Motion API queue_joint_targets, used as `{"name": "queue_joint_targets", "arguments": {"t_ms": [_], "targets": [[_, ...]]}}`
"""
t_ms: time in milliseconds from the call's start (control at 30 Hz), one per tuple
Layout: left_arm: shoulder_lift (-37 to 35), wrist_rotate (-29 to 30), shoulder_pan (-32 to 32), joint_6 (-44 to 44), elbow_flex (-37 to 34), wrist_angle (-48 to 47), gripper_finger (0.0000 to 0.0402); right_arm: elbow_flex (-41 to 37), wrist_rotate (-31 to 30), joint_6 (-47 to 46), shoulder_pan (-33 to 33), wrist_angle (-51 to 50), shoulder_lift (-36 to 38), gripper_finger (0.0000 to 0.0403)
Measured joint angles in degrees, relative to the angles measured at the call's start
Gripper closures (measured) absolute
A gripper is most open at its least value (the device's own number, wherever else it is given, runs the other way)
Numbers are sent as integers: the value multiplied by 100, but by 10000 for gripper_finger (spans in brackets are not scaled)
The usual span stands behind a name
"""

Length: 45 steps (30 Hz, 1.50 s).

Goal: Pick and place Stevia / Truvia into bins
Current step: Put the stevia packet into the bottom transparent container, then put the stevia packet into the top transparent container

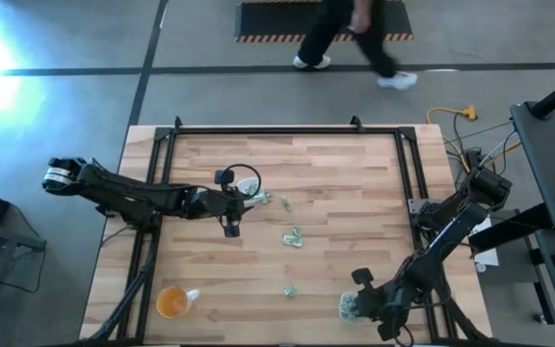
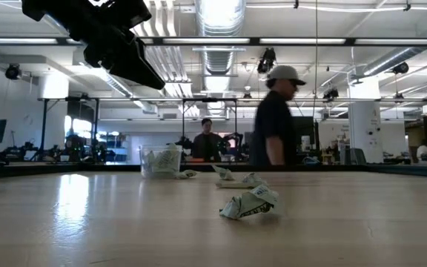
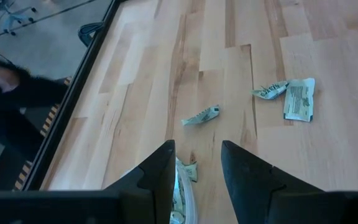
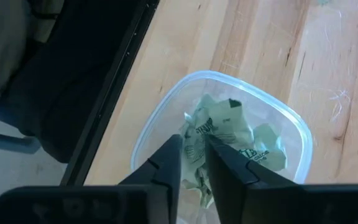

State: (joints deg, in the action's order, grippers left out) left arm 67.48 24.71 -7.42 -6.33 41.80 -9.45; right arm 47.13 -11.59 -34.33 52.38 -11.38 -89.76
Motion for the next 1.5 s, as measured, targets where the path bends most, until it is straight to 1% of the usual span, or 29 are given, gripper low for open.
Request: {"name": "queue_joint_targets", "arguments": {"t_ms": [200,333,400,533,667,767,867,1067,1167,1300,1500], "targets": [[0,0,0,0,0,-2,287,1,50,-6,0,0,0,299],[0,0,0,0,0,-2,287,7,465,-4,0,2,51,281],[0,0,-2,0,0,0,287,9,604,-4,4,4,122,275],[0,0,0,0,0,1,287,11,609,-2,34,-9,359,271],[0,0,0,0,0,0,287,11,604,124,77,-35,638,276],[0,-36,0,9,0,0,287,11,436,376,104,-40,856,282],[51,-349,2,152,0,32,287,11,115,734,103,-108,1083,288],[358,-1239,-22,310,-4,229,287,11,-988,1211,101,-435,1562,297],[640,-1406,-72,312,-4,547,287,6,-1419,1401,101,-532,1707,298],[1047,-1481,-133,302,60,807,287,0,-1615,1530,98,-516,1742,297],[1637,-1847,-160,299,87,1342,287,-13,-1687,1550,85,-516,1650,296]]}}
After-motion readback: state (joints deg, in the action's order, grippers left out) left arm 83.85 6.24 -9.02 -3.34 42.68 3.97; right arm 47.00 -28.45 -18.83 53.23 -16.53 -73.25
